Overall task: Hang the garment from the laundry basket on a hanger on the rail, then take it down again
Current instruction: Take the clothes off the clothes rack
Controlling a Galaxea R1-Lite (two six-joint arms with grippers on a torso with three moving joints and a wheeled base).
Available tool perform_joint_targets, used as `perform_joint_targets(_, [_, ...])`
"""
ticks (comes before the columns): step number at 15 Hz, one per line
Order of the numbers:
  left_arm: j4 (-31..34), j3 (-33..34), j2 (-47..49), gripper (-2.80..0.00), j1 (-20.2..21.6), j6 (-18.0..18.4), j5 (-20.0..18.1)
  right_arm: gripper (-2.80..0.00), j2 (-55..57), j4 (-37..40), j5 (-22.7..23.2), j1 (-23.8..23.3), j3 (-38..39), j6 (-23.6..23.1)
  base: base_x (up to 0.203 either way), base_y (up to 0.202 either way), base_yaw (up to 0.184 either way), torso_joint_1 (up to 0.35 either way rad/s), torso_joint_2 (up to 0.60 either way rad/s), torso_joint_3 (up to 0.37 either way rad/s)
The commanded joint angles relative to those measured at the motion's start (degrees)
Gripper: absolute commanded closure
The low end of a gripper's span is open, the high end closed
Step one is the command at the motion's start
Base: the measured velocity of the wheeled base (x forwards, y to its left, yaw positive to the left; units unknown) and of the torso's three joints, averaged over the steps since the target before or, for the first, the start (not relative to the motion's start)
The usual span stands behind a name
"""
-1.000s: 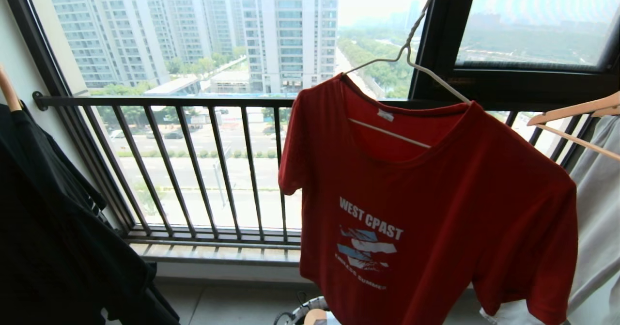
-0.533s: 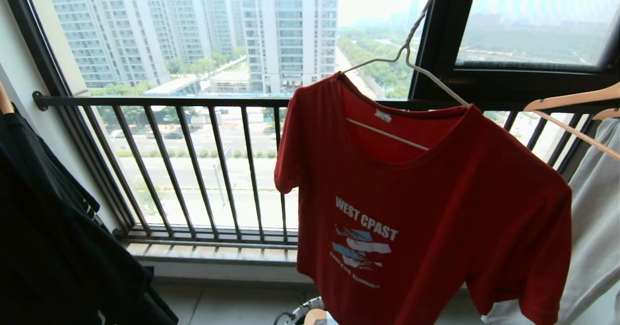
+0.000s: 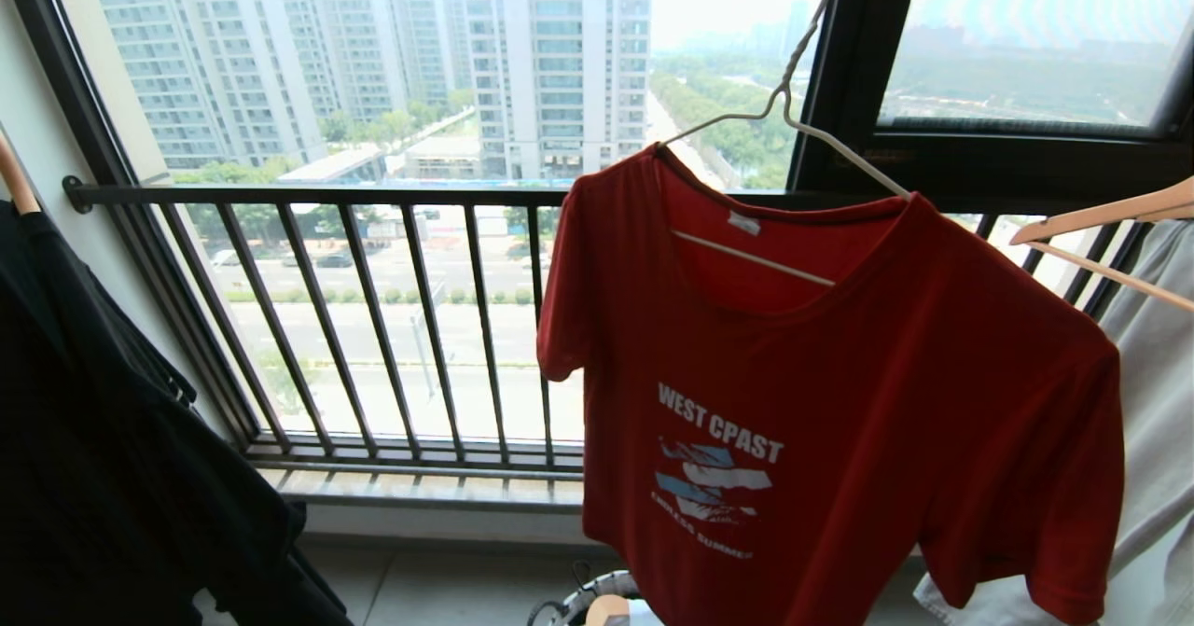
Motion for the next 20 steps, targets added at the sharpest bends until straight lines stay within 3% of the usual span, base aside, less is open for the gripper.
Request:
perform_joint_targets(1, [0.0, 0.0, 0.1, 0.0, 0.0, 0.0, 0.0, 0.0, 11.1, 2.0, 1.0, 2.7, -8.0, 0.1, 0.0, 0.0, 0.0, 0.0, 0.0, 0.0])
perform_joint_targets(5, [0.0, 0.0, 0.1, 0.0, 0.0, 0.0, 0.0, 0.0, 25.2, 13.2, 1.3, 9.1, -25.4, 2.0, 0.0, 0.0, 0.0, 0.0, 0.0, 0.0])
perform_joint_targets(8, [0.0, 0.0, 0.1, 0.0, 0.0, 0.0, 0.0, 0.0, 31.7, 16.3, 1.3, 12.1, -28.8, -0.7, 0.0, 0.0, 0.0, 0.0, 0.0, 0.0])
perform_joint_targets(9, [0.1, 0.0, 0.1, 0.0, 0.0, 0.0, 0.0, -2.8, 32.5, 16.4, 1.3, 12.3, -29.1, -1.3, 0.0, 0.0, 0.0, 0.0, 0.0, 0.0])
perform_joint_targets(16, [0.0, 0.0, 0.1, 0.0, 0.0, 0.0, 0.0, -2.8, 41.8, 15.0, 1.7, 14.5, -33.9, -2.2, 0.0, 0.0, 0.0, 0.0, 0.0, 0.0])
perform_joint_targets(20, [0.0, 0.0, 0.1, 0.0, 0.0, 0.0, 0.0, -2.8, 46.0, 10.5, 1.4, 16.6, -34.5, -3.1, 0.0, 0.0, 0.0, 0.0, 0.0, 0.0])
